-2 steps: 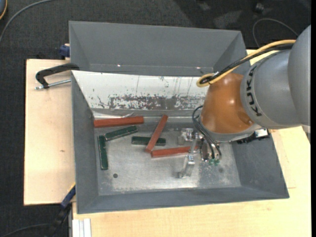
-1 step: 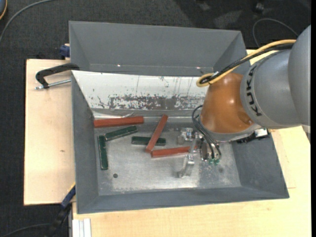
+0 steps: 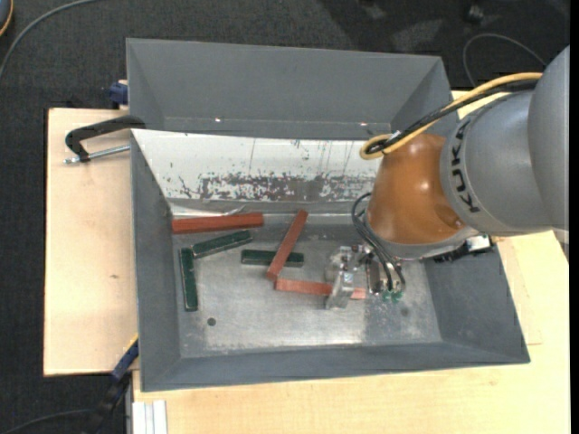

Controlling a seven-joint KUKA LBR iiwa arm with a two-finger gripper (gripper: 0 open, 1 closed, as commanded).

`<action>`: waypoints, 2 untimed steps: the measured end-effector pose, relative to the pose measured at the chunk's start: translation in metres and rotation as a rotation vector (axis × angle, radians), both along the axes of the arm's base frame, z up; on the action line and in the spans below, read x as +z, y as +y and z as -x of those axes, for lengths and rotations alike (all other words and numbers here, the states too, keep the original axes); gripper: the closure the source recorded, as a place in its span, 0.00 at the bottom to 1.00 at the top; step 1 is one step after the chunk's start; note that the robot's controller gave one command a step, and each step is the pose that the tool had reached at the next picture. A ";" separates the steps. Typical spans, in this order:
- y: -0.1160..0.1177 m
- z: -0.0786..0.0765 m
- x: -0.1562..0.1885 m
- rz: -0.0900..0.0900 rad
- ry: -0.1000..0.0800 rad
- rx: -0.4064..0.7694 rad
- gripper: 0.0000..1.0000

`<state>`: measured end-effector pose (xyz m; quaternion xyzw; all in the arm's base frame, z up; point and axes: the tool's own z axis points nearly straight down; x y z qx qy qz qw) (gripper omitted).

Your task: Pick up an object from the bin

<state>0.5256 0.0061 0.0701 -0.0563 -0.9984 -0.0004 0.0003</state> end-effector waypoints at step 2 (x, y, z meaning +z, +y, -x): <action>0.001 -0.004 0.081 0.000 -0.013 0.001 1.00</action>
Offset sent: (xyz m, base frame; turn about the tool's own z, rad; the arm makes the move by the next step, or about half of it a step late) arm 0.0000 -0.0001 0.0149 0.0000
